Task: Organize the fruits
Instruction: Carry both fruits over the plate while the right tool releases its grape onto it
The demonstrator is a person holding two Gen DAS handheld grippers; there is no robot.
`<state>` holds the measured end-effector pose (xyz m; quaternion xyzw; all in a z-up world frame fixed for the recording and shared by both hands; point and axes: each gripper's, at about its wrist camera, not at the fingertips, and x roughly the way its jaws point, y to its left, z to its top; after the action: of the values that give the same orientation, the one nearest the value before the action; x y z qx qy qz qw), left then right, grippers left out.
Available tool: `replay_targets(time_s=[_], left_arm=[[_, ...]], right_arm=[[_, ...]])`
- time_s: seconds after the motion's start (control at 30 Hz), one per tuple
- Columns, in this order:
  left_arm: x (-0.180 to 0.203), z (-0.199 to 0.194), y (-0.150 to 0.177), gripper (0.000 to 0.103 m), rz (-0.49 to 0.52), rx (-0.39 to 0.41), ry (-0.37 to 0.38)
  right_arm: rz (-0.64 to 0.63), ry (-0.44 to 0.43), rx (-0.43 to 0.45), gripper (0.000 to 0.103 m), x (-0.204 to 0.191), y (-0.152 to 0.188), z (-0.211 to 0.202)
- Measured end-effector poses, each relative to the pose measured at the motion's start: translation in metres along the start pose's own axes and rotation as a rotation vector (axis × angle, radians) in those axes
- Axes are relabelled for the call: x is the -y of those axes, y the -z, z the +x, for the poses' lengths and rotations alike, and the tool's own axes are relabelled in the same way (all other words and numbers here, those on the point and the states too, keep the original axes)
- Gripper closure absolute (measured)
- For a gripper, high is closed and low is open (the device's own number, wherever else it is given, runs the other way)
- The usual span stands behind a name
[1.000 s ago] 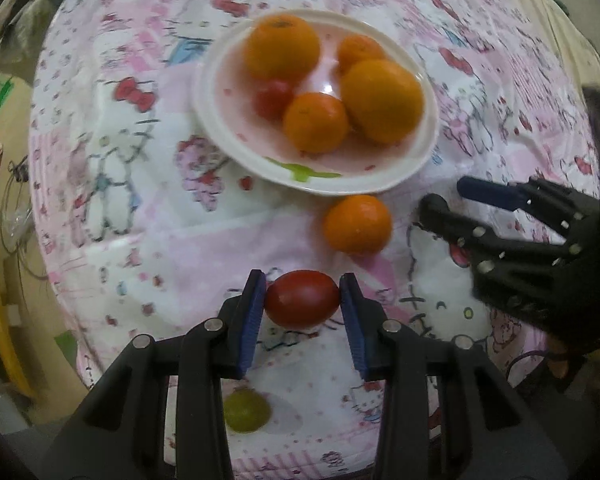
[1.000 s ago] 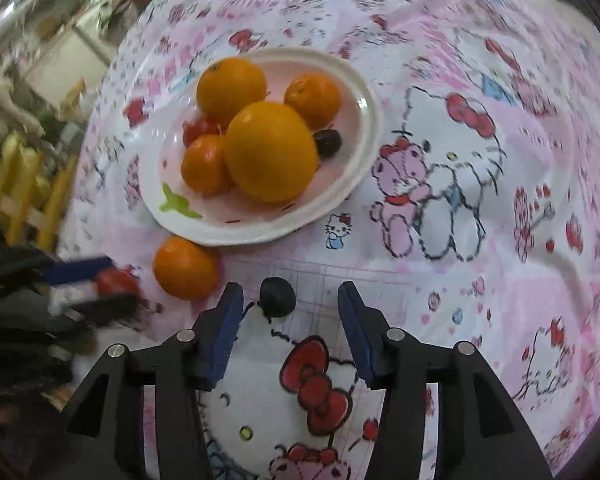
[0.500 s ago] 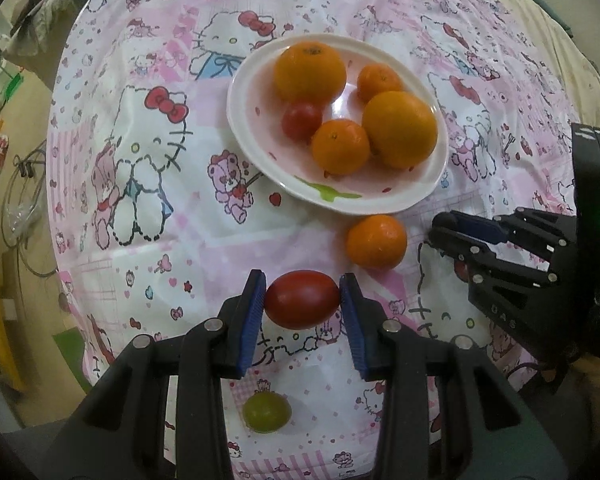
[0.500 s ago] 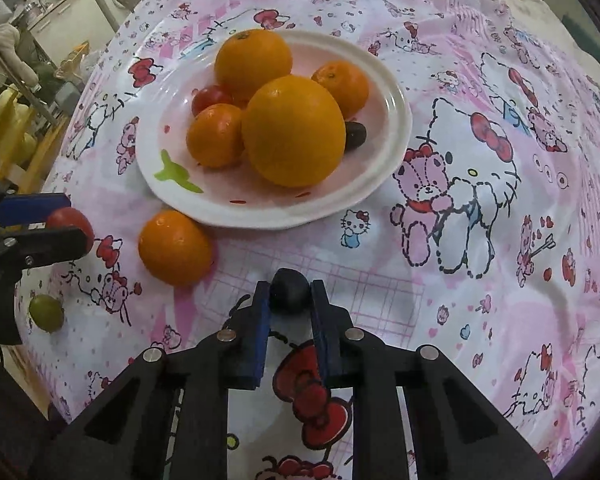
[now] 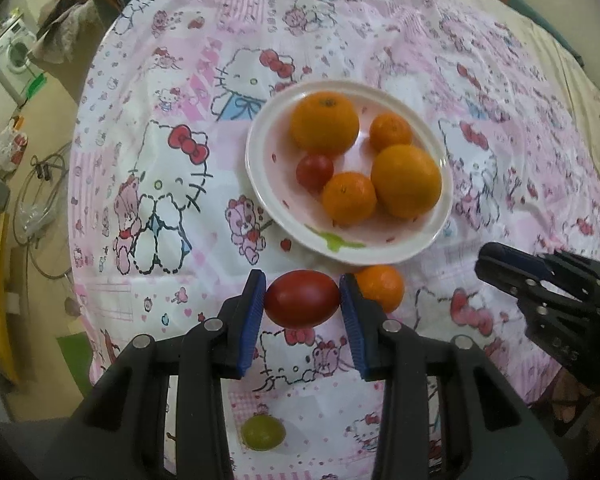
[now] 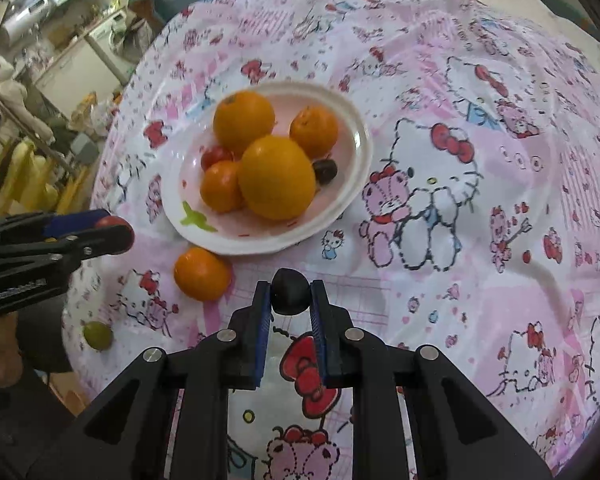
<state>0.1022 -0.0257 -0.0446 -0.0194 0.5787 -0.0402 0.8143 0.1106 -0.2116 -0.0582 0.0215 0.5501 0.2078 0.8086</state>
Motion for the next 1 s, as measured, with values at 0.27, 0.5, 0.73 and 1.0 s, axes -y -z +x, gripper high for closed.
replay_targets(time_s=[0.27, 0.5, 0.73, 1.0], left_arm=[[-0.002, -0.025, -0.014, 0.069, -0.014, 0.122, -0.020], [-0.004, -0.035, -0.042, 0.069, -0.035, 0.134, 0.024], [-0.011, -0.017, -0.078, 0.069, -0.033, 0.104, 0.029], [-0.016, 0.016, -0.097, 0.069, -0.035, 0.062, 0.047]], right_arm=[[0.074, -0.064, 0.124, 0.083, 0.008, -0.021, -0.039], [0.088, -0.095, 0.213, 0.083, 0.010, -0.047, -0.067], [0.155, -0.151, 0.179, 0.083, 0.036, -0.070, -0.050], [0.181, -0.180, 0.130, 0.083, 0.051, -0.091, -0.018]])
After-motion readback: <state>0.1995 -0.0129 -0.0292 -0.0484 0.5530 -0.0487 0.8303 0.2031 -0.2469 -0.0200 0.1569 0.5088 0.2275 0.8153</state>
